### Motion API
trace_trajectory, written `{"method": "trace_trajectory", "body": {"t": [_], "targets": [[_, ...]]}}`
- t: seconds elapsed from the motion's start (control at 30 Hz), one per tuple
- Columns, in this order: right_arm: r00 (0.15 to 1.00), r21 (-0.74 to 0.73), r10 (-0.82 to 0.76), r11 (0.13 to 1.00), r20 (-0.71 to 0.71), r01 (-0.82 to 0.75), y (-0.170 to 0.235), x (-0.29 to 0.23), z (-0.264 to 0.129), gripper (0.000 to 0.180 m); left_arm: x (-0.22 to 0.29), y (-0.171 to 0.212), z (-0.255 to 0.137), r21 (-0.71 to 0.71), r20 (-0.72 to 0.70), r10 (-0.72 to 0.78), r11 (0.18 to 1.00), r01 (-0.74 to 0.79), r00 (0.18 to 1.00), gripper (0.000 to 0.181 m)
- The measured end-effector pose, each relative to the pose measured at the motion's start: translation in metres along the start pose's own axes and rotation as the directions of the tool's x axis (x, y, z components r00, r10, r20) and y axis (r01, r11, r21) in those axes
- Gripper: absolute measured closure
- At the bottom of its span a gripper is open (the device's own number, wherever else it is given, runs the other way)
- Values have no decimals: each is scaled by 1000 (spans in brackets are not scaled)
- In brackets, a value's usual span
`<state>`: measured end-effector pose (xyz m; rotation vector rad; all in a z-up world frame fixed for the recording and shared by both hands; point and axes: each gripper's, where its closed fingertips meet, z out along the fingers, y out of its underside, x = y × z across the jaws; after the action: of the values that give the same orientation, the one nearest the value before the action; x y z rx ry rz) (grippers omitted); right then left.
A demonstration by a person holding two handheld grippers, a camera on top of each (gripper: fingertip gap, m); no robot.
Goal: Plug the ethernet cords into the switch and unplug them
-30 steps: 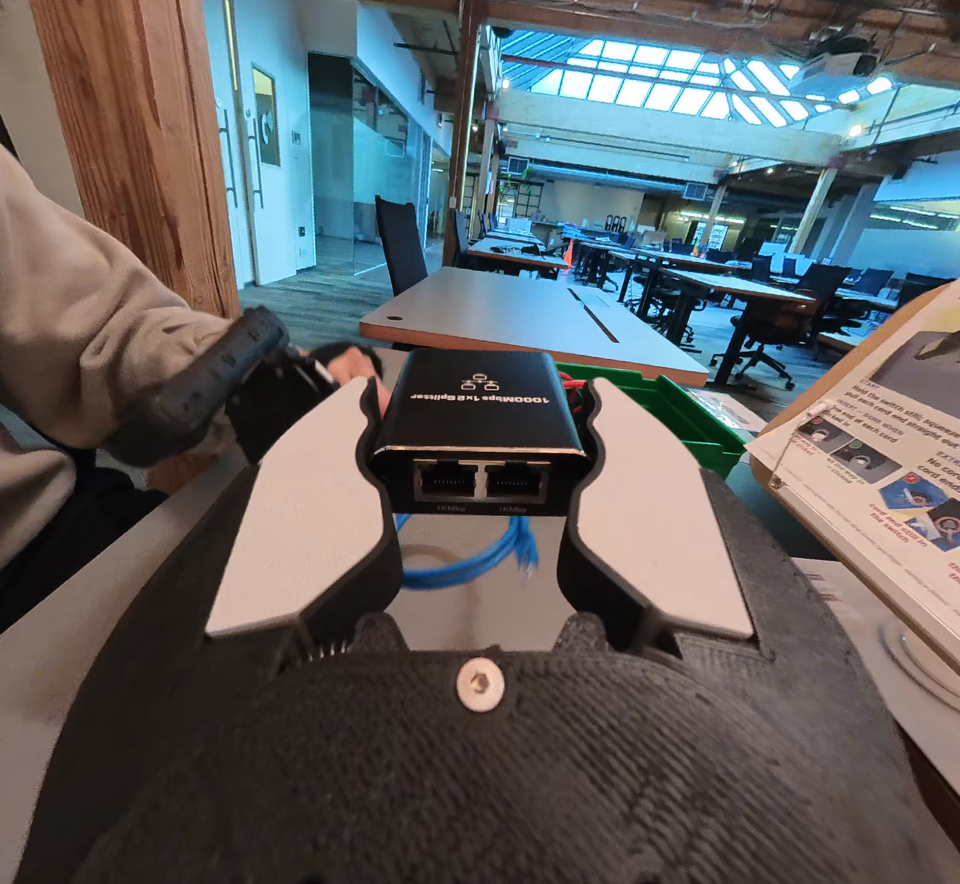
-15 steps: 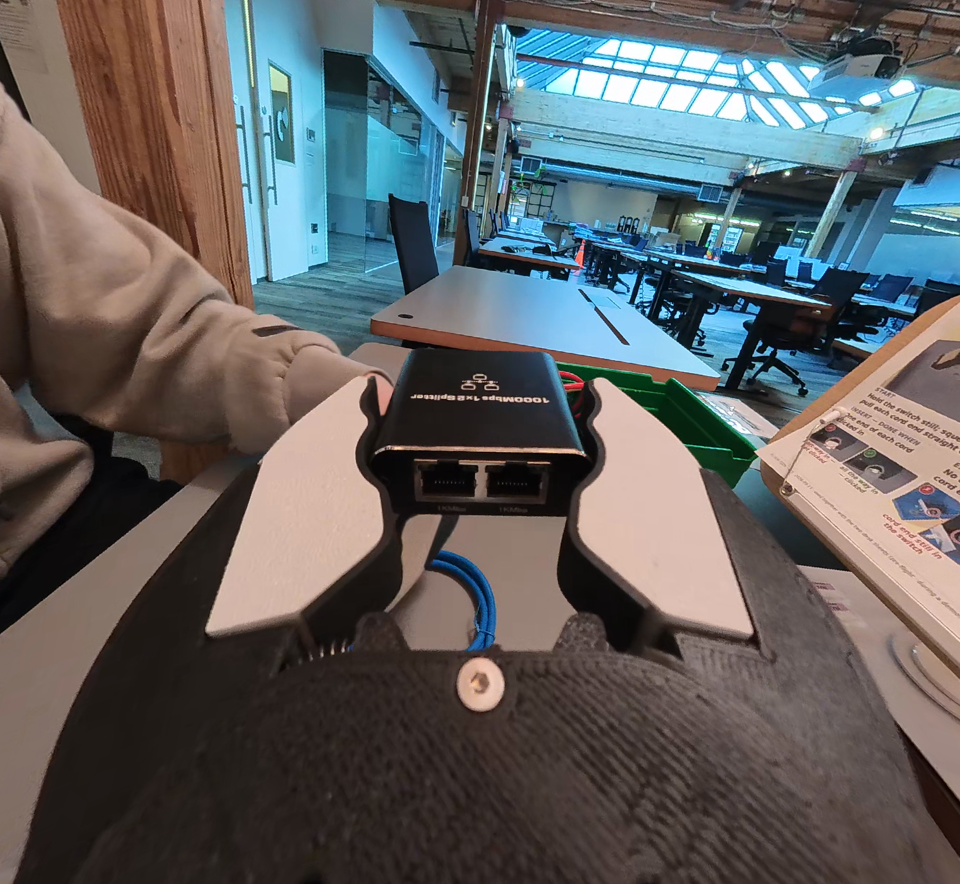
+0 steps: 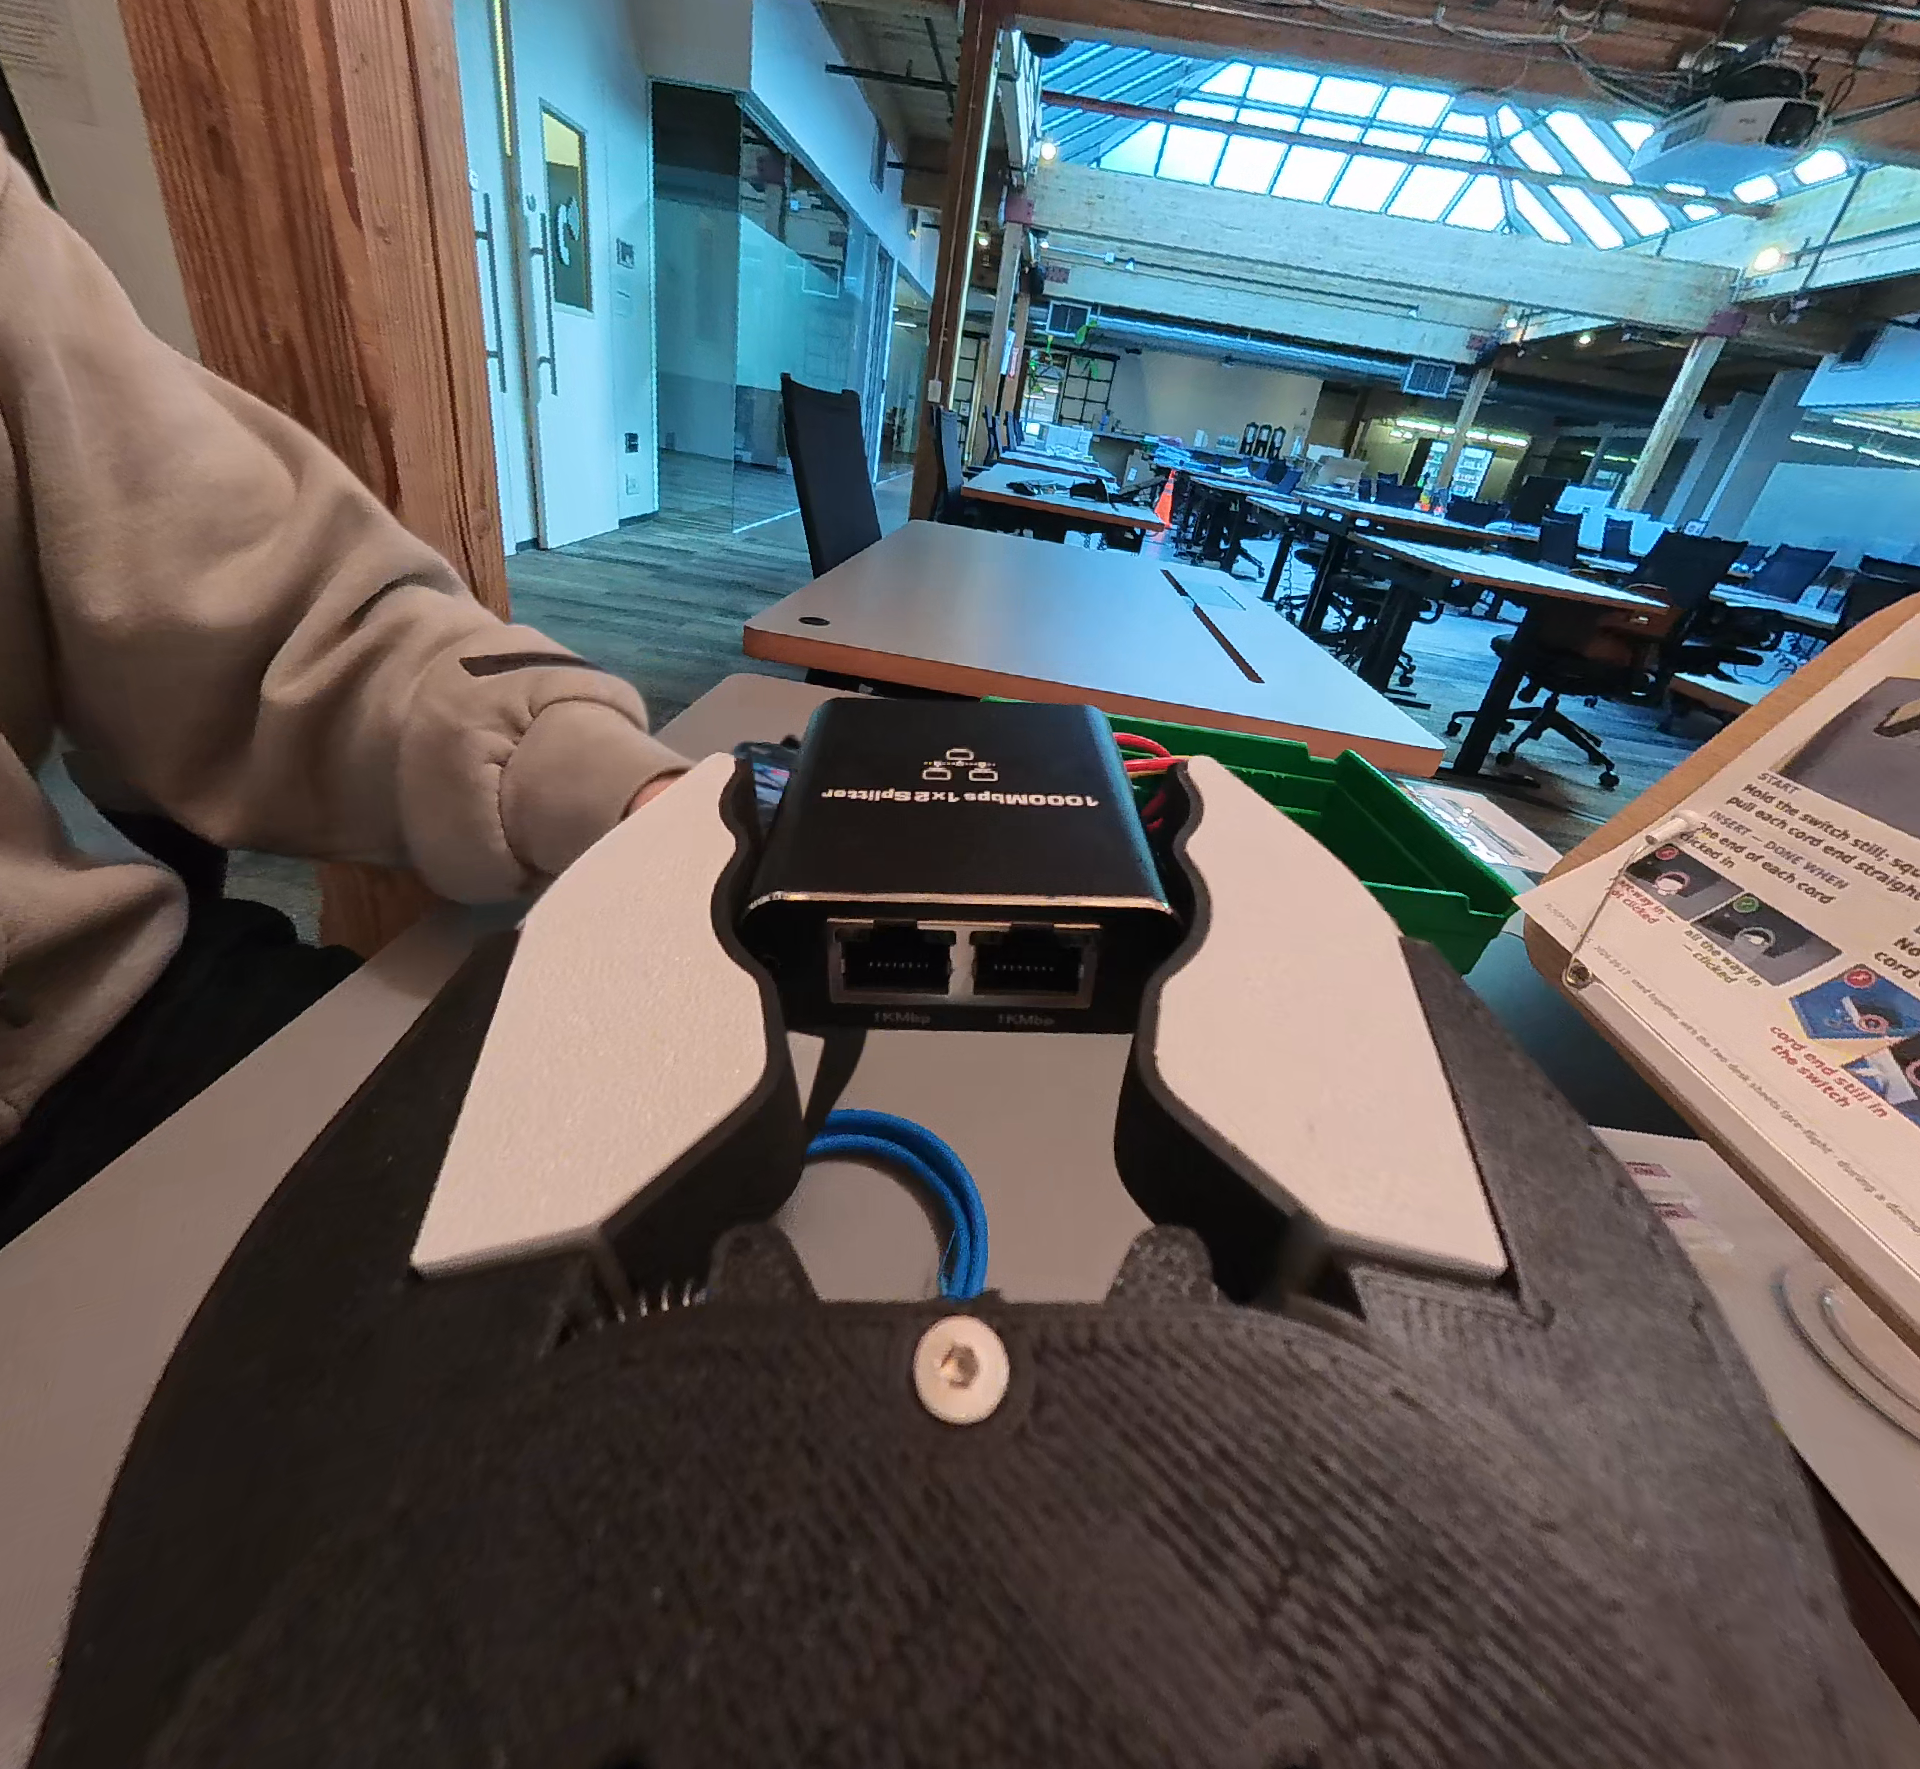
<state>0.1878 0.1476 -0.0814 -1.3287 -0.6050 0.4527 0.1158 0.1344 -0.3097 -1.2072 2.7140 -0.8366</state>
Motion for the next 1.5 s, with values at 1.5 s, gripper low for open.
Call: {"method": "trace_trajectory", "body": {"t": [1.5], "targets": [[999,-127,-15,992,41,20,31,-5,43,105,-48,-68,-203,-137,903,229,955,-262,363,171]]}}
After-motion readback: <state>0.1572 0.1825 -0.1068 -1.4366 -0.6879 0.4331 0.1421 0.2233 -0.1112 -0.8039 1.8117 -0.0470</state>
